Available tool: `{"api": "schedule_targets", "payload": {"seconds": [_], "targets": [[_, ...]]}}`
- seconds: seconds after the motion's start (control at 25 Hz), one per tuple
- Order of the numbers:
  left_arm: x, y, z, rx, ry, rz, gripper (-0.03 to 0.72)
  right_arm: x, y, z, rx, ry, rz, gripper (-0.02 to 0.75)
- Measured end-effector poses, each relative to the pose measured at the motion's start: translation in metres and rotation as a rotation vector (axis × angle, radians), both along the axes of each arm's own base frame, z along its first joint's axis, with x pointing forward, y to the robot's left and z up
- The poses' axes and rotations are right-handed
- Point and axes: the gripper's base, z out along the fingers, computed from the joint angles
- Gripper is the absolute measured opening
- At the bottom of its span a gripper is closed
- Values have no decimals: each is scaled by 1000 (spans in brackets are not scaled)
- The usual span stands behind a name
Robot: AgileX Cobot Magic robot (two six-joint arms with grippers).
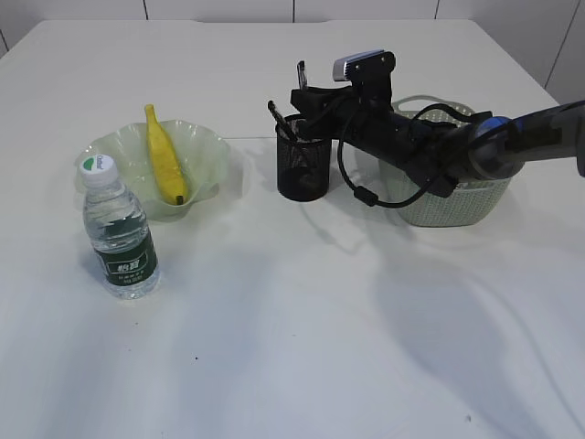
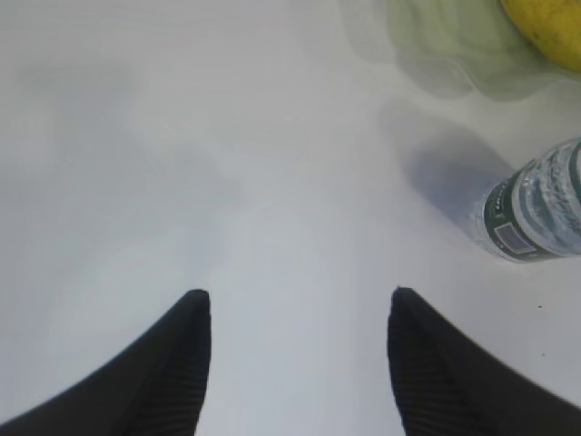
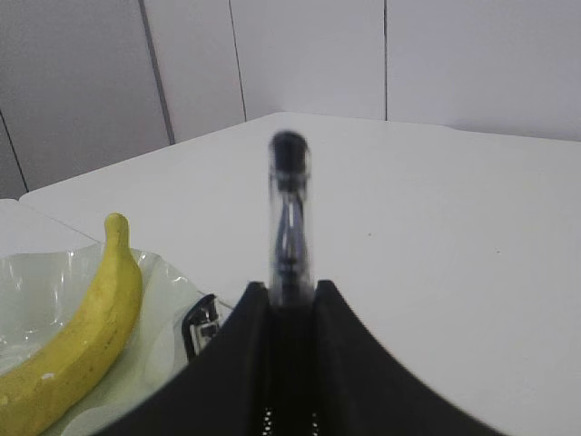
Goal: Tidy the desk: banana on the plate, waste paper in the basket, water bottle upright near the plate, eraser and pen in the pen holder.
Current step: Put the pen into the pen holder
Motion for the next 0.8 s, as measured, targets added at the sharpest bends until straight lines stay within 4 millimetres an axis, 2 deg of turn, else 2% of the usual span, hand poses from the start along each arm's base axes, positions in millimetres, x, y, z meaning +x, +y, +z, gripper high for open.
{"api": "schedule_targets", "payload": {"seconds": [0.4, 0.6, 0.8], "targets": [[0, 0, 0, 0, 0, 0, 424, 0, 0, 0, 0, 0, 0, 143], [0, 0, 0, 0, -1, 0, 424, 0, 0, 0, 1, 1, 0, 232], [0, 0, 0, 0, -1, 0, 424, 0, 0, 0, 4, -2, 2, 256]]}}
